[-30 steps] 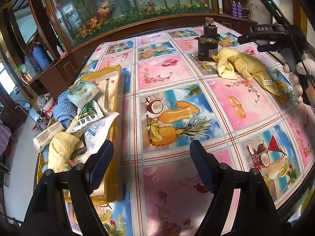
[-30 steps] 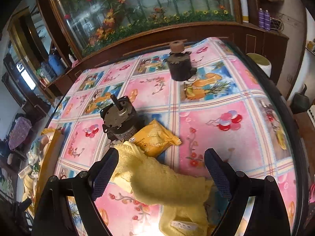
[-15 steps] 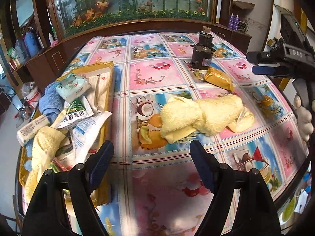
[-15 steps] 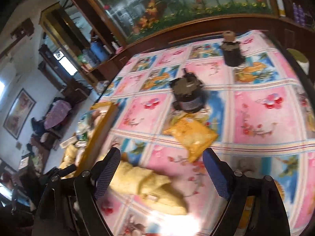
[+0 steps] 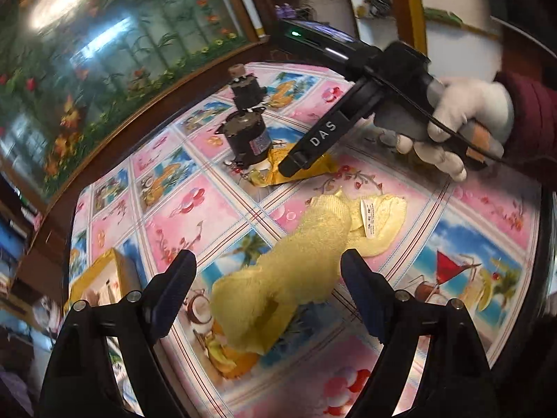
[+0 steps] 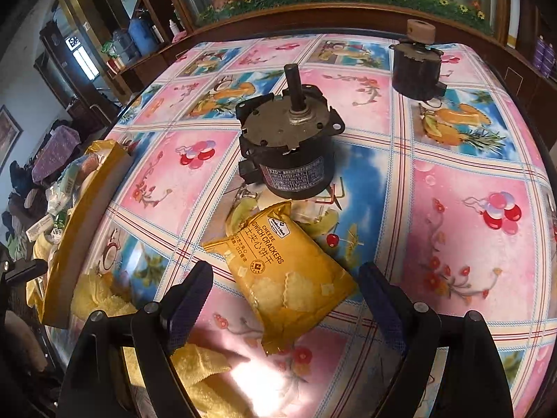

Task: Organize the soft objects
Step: 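Grasp the yellow towel with the left tool while the right tool grasps the yellow cracker bag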

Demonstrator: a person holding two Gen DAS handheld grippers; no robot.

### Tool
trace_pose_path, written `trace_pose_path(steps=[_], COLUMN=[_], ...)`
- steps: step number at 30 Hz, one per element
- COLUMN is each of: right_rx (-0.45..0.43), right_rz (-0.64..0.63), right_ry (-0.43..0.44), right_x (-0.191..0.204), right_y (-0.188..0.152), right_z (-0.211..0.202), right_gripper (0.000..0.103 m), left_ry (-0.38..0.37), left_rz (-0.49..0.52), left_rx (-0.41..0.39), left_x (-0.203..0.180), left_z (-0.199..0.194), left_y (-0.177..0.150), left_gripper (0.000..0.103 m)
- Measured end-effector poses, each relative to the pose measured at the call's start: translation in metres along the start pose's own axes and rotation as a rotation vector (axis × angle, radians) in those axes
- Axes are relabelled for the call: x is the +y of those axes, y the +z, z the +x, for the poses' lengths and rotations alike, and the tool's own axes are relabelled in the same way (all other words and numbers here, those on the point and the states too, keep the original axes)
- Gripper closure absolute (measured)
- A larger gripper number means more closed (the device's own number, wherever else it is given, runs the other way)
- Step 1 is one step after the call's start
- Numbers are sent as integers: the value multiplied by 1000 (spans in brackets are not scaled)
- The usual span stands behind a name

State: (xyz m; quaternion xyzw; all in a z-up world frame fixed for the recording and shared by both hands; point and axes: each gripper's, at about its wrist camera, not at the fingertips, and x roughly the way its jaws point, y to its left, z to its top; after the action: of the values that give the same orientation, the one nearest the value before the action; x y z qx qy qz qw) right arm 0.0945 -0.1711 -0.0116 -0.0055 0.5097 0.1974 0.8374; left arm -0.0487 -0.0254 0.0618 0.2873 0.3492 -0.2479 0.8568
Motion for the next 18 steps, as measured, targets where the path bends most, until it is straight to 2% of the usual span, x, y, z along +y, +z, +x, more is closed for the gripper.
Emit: trace_pose_path(steps=[2,7,9,13,15,16,18], right_rx=[8,13,20,20,19,17,8], right_rz=[-8,-39,-75,-139,-166,-178,-169], right_ry=[-6,-11,-37,-77,-99,-117,-114], right_x=[0,4,10,22,25,26,26], right_y=[1,5,6,5,3,2,1], right_z=[5,10,14,20,21,21,17], right_gripper=[15,14,13,11,11,16,32], left_ry=[-62,-191,-222,-257,-254,-250,-255], left_rz=[28,17,-36,-162,-207,-222,-265], left_rx=[45,128,120,157,162,158,156], left_x=[1,-4,-2,7,10,11,16], left_z=[17,57,64,76,75,73,68], left_y=[2,-3,-2,-1,-2,-2,-4], left_gripper=[18,18,13,12,19,24,46])
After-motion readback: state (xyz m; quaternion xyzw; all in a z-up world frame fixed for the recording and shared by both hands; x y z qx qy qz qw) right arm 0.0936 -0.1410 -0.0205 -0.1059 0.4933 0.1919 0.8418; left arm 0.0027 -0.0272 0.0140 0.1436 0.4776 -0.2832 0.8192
